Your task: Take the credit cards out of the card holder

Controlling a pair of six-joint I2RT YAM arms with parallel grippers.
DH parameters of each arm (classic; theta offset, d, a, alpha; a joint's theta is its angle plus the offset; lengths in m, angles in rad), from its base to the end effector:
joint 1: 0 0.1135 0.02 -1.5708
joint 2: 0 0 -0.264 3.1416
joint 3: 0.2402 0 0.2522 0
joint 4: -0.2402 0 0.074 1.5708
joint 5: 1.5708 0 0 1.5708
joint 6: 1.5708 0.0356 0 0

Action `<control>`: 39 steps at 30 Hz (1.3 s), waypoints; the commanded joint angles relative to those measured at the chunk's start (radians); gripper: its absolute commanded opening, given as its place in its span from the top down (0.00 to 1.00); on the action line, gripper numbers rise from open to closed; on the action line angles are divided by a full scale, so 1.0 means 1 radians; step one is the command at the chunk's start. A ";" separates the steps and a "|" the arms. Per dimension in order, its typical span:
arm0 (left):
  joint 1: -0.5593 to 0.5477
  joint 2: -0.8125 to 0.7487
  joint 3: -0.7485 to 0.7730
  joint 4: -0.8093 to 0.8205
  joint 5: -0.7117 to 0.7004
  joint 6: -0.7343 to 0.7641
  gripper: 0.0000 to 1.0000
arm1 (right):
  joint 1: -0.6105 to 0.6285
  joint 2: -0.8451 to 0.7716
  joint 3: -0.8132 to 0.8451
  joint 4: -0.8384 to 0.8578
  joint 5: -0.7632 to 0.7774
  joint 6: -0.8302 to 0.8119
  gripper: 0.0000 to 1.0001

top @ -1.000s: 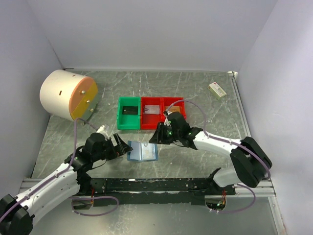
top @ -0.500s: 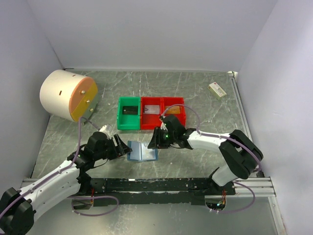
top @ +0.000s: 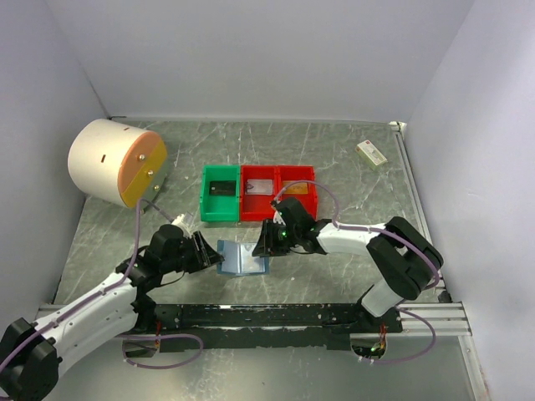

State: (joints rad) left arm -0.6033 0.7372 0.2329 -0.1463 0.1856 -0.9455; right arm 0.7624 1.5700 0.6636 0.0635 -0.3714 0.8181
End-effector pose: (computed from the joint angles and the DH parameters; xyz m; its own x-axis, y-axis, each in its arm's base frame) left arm 0.1237 -0.0932 0.1591 -0.8421 -0.3875 -0.3752 -0.0072 0.7036 -0.7106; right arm 0.2003 0.2092 0.1416 -0.9662 0.0176 -0.2571 -0.1653 0.7230 0.6708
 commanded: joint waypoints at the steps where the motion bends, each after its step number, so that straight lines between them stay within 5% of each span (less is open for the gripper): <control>1: 0.002 0.013 0.008 0.031 0.026 0.027 0.50 | 0.005 0.018 0.011 0.006 -0.007 -0.005 0.67; 23: 0.002 0.009 0.002 -0.019 0.017 0.032 0.78 | 0.006 0.013 0.080 -0.079 0.032 -0.027 0.67; 39: -0.002 0.047 -0.014 -0.002 0.023 0.026 0.82 | 0.017 0.047 0.090 -0.065 -0.014 -0.028 0.67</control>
State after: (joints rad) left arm -0.6033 0.7666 0.2226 -0.1623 0.1879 -0.9237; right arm 0.7727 1.6222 0.7456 -0.0036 -0.3729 0.8032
